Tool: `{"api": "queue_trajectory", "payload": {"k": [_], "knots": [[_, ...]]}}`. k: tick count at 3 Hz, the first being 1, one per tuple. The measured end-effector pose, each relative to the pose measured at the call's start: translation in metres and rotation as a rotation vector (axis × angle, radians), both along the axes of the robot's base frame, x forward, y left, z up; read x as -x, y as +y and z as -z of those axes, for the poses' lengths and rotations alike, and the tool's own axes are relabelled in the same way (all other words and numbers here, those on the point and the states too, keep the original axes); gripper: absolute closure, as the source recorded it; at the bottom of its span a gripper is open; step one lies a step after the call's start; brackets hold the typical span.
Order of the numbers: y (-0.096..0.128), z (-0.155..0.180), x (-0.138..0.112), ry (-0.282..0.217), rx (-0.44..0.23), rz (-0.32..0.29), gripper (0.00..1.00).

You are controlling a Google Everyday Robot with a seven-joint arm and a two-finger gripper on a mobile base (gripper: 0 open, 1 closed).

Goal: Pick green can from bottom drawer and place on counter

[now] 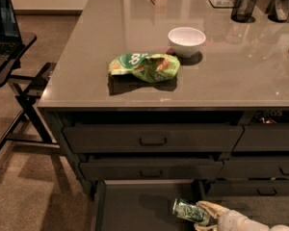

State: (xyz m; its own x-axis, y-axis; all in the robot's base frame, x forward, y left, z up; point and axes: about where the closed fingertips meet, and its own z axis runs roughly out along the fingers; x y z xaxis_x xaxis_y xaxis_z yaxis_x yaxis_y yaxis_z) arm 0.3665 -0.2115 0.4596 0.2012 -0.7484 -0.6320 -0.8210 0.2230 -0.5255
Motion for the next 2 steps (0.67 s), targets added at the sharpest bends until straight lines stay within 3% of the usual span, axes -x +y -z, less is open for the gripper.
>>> {"api": "queue_trajectory", "payload": {"k": [1, 2], "knots": [[0.016, -0.046, 0.015, -0.074, 0.040, -0.045, 1.00], [0.044, -0.123, 0.037, -0.192, 0.109, -0.117, 1.00]]}}
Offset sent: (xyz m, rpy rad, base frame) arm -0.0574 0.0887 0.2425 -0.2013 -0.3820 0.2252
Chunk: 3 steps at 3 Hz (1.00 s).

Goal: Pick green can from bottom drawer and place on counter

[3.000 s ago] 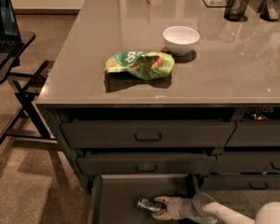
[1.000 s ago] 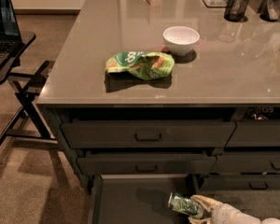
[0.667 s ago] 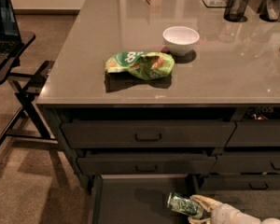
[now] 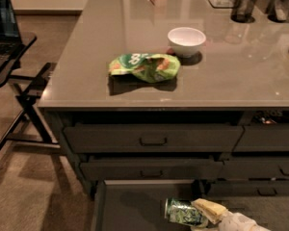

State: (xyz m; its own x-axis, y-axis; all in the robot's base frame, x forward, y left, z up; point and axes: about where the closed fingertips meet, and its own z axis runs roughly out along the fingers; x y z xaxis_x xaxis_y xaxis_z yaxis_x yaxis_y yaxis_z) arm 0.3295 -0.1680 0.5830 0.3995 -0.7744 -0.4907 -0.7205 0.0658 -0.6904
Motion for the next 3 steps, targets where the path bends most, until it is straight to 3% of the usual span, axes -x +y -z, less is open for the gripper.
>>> {"api": "queue_trajectory", "payload": {"k": [2, 3], "knots": [[0.081, -0.138, 0.012, -0.193, 0.186, -0.160, 1.00], [0.110, -0.206, 0.001, -0.235, 0.137, -0.220, 1.00]]}}
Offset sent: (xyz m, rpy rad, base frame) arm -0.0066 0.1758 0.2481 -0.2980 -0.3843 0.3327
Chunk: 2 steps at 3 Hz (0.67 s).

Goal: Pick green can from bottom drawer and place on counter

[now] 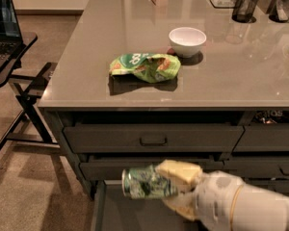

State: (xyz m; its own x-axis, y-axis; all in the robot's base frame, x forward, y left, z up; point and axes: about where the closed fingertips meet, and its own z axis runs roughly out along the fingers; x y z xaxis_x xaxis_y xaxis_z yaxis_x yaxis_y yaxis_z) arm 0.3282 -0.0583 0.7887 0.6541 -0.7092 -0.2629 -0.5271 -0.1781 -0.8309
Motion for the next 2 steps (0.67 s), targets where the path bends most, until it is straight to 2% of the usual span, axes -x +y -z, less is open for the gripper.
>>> {"api": "queue_trajectory", "payload": {"k": [1, 2], "knots": [[-0.0118, -0.0356, -0.0145, -0.049, -0.013, 0.012, 1.00], [-0.0119, -0.0357, -0.0146, -0.049, -0.013, 0.012, 1.00]]}}
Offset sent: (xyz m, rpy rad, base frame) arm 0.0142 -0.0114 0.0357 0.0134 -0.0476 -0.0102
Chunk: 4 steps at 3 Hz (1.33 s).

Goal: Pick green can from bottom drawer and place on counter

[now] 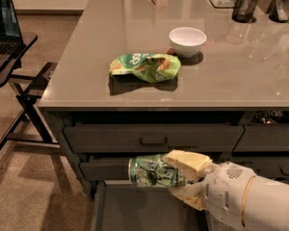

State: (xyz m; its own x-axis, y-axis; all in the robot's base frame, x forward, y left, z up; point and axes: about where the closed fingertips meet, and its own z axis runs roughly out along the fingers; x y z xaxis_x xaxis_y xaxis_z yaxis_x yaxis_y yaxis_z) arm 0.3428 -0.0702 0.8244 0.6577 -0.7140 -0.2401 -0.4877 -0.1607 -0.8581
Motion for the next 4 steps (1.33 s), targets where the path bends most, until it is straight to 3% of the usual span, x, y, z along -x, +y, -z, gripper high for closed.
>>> {"api": "queue_trajectory", "payload": {"k": [1, 2, 4], "knots": [[-0.003, -0.002, -0.002, -0.004, -0.006, 0.007, 1.00], [-0.022, -0.027, -0.023, -0.024, -0.045, 0.056, 1.00], [-0.053, -0.088, -0.087, -0.024, -0.106, 0.170, 1.00]]}}
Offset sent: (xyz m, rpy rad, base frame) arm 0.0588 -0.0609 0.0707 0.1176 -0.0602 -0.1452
